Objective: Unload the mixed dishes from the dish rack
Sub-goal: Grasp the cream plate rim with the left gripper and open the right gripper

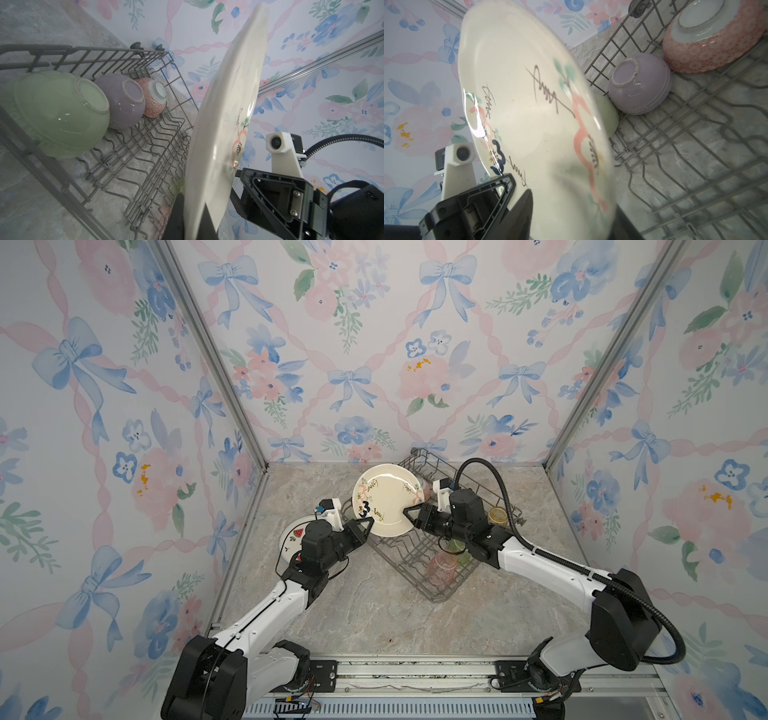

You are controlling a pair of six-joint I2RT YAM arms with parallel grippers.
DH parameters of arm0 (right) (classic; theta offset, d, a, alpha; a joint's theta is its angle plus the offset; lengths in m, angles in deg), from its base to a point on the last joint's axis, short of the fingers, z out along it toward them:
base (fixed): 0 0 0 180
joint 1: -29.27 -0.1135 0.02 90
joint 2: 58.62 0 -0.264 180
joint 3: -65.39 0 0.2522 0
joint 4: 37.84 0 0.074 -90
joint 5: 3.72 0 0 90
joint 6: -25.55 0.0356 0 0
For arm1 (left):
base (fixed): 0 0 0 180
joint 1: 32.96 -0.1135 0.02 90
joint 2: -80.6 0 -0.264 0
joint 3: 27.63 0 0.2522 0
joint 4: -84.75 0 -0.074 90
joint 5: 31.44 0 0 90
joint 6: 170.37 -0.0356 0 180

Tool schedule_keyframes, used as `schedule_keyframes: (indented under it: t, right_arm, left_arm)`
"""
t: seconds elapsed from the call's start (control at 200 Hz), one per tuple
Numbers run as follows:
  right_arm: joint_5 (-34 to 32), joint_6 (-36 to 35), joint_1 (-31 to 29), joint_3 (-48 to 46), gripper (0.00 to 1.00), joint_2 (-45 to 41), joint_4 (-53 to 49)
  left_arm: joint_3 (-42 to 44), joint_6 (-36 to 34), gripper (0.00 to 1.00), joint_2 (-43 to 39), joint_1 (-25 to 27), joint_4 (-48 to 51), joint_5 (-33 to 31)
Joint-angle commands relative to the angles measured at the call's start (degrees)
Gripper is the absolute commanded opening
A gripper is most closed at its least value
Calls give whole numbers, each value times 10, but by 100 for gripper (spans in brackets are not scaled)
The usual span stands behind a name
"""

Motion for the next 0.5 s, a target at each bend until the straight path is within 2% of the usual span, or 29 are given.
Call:
schedule_keyframes:
  t: [0.0,0.21,0.355,0.495]
  right_arm:
    - [11,-20,1,15,66,-20,31]
    - [-16,-47,3,3,90,-48,4]
    - [-36,-68,5,-2,99,-68,-19]
    - [-54,-90,8,-2,100,-82,-42]
  left_arm:
    - [-6,-42,0,-15,5,10,-12]
    - [-20,-58,0,-33,-5,46,-41]
    - [-21,-57,0,-54,-23,56,-56]
    - [-13,-44,0,-74,-45,60,-65]
